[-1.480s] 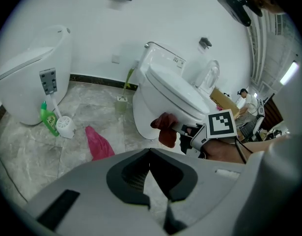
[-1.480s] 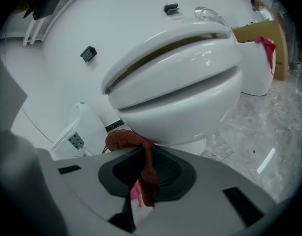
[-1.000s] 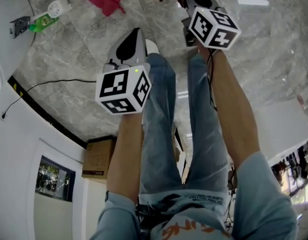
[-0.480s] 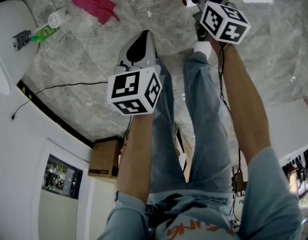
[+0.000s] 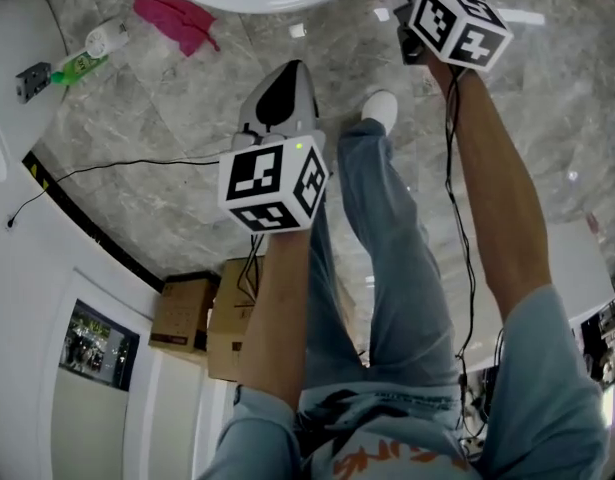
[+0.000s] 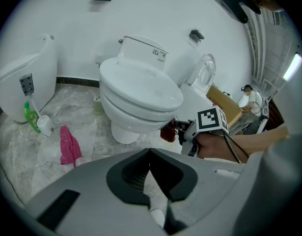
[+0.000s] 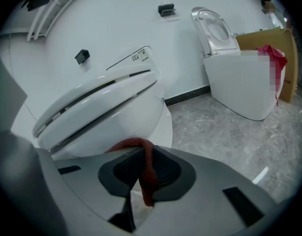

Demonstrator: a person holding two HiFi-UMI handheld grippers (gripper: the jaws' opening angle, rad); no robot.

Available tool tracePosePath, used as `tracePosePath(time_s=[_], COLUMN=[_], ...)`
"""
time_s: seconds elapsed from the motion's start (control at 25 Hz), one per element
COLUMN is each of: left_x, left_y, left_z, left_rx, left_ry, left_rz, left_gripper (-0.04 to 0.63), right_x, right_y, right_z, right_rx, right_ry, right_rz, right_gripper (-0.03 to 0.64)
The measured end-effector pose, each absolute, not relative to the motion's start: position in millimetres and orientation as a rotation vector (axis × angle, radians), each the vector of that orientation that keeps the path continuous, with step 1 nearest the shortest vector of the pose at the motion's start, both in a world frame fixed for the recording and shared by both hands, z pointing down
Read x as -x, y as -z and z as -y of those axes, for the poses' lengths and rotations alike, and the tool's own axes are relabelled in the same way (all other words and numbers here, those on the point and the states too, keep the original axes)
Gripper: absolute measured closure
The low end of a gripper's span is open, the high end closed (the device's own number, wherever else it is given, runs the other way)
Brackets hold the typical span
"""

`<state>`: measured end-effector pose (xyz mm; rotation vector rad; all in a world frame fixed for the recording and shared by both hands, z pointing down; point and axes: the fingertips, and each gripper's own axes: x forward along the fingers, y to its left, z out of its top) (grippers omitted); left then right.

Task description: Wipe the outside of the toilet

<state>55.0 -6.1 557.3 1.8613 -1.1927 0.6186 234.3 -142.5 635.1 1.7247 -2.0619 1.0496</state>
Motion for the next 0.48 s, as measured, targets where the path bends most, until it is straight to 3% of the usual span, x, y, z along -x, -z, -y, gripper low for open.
tracePosePath(time_s=[0.48], left_x=[-62], left_y=[-562], left_z=[-6], left_rx=[-1.843], left_ry=[-0.603], left_rz=[1.202], left_gripper=[0.601], right_x=[-232], right_y=[-648], right_z=[109], right_rx=[-1.648], right_ry=[-1.06], right_rz=[2.057], right_gripper=[0.566])
